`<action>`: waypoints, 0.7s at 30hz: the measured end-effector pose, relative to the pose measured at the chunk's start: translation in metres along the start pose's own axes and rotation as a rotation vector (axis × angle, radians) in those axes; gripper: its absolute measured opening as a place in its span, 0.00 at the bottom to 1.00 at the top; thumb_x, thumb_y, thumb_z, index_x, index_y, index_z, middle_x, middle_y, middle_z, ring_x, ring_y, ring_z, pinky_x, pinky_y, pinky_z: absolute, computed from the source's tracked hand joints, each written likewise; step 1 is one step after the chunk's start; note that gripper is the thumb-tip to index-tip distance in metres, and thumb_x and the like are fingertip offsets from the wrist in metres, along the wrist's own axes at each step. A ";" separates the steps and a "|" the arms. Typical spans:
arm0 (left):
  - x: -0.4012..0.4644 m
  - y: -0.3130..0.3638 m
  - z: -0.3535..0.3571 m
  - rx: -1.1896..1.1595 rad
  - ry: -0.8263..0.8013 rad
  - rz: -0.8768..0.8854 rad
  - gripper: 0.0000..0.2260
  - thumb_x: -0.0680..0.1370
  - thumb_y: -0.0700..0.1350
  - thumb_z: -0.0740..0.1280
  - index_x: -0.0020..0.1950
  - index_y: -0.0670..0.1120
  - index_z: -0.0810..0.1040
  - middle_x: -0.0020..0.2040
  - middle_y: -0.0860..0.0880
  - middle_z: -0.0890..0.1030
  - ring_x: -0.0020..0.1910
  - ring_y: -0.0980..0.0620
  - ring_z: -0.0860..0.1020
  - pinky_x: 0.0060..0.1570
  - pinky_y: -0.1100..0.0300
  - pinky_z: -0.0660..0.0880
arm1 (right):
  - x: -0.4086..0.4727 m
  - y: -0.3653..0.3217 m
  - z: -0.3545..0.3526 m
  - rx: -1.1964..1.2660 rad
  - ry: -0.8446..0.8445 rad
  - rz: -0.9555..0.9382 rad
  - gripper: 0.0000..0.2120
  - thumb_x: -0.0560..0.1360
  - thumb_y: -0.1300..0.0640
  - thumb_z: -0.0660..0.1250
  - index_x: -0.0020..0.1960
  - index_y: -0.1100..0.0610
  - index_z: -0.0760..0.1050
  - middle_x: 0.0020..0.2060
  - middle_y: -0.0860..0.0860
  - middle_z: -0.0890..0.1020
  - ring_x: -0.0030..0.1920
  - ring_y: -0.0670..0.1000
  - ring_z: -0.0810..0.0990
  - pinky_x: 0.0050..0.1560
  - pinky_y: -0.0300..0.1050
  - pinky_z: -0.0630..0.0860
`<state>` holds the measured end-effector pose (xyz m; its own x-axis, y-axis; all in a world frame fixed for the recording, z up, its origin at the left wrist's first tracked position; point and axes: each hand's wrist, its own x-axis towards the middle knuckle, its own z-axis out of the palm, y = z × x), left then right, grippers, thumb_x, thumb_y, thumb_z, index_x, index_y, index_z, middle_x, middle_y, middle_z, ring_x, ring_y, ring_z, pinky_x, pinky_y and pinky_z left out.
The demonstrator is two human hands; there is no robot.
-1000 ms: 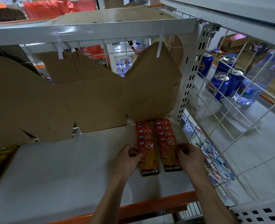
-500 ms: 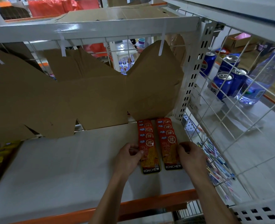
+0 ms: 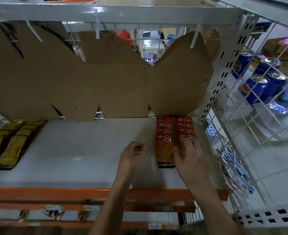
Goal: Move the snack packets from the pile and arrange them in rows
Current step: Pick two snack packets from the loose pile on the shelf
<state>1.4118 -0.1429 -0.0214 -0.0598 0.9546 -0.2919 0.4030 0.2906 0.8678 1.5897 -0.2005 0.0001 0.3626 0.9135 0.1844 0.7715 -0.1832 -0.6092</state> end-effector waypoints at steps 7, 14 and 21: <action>-0.034 -0.024 -0.057 0.566 0.218 0.213 0.18 0.79 0.51 0.67 0.68 0.48 0.75 0.63 0.46 0.79 0.60 0.47 0.77 0.58 0.55 0.74 | -0.025 -0.051 0.031 -0.240 -0.341 -0.271 0.29 0.79 0.39 0.59 0.76 0.51 0.63 0.75 0.54 0.65 0.77 0.57 0.58 0.75 0.54 0.56; -0.062 -0.051 -0.126 0.836 0.323 0.110 0.25 0.81 0.60 0.59 0.75 0.49 0.67 0.76 0.45 0.68 0.76 0.45 0.62 0.75 0.53 0.57 | -0.041 -0.115 0.060 -0.382 -0.677 -0.452 0.34 0.80 0.36 0.54 0.80 0.50 0.50 0.80 0.54 0.52 0.79 0.58 0.47 0.78 0.57 0.48; -0.093 -0.096 -0.223 0.854 0.384 -0.020 0.28 0.81 0.63 0.57 0.77 0.50 0.64 0.79 0.44 0.62 0.79 0.43 0.54 0.76 0.49 0.53 | -0.072 -0.201 0.103 -0.440 -0.779 -0.607 0.35 0.78 0.36 0.55 0.80 0.50 0.52 0.78 0.55 0.56 0.78 0.59 0.52 0.77 0.58 0.51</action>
<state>1.1752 -0.2447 0.0116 -0.3100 0.9506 -0.0184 0.9239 0.3057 0.2300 1.3548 -0.1925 0.0299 -0.4559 0.8471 -0.2732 0.8866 0.4056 -0.2222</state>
